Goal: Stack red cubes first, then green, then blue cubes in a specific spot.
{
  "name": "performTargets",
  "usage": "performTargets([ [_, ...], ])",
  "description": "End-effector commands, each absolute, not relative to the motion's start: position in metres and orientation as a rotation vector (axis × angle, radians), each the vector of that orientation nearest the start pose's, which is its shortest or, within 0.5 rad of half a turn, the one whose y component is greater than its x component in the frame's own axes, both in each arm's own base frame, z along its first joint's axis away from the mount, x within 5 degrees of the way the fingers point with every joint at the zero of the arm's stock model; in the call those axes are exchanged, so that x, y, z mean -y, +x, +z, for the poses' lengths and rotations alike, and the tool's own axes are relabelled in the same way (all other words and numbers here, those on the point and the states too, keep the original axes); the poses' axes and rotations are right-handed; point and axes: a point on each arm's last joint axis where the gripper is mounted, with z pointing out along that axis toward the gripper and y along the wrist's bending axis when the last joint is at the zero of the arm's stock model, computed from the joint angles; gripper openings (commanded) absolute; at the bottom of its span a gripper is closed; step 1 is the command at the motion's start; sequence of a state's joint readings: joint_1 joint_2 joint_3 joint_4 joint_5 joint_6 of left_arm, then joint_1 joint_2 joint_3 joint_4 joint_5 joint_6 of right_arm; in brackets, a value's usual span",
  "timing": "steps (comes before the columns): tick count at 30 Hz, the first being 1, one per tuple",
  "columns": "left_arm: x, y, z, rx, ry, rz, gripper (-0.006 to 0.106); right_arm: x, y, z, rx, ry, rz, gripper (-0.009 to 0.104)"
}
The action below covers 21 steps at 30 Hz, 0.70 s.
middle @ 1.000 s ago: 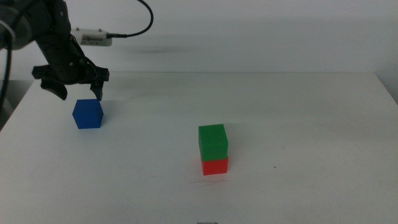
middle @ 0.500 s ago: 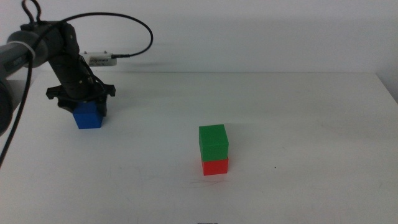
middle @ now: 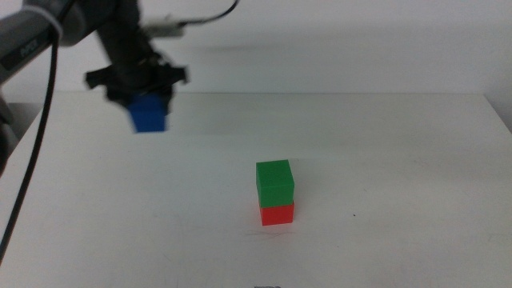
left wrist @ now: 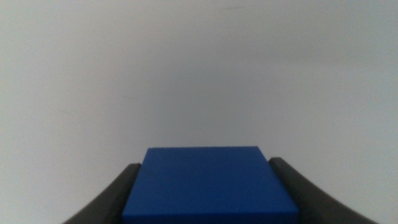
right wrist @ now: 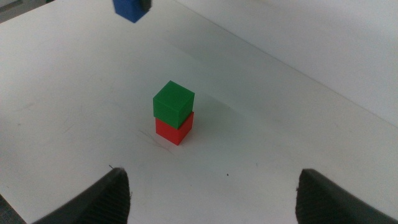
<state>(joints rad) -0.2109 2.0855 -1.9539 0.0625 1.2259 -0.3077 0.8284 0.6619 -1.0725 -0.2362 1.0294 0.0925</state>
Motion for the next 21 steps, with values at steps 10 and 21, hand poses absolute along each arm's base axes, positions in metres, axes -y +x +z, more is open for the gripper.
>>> performTargets([
  [10,0.214,0.35,0.353,-2.762,-0.071,-0.241,-0.001,-0.052,0.075,0.434,-1.856,-0.735,0.265,0.094],
  [21,0.277,0.304,0.341,-2.734,-0.066,-0.152,-0.001,-0.052,0.075,0.434,-1.856,-0.735,0.265,0.094],
])
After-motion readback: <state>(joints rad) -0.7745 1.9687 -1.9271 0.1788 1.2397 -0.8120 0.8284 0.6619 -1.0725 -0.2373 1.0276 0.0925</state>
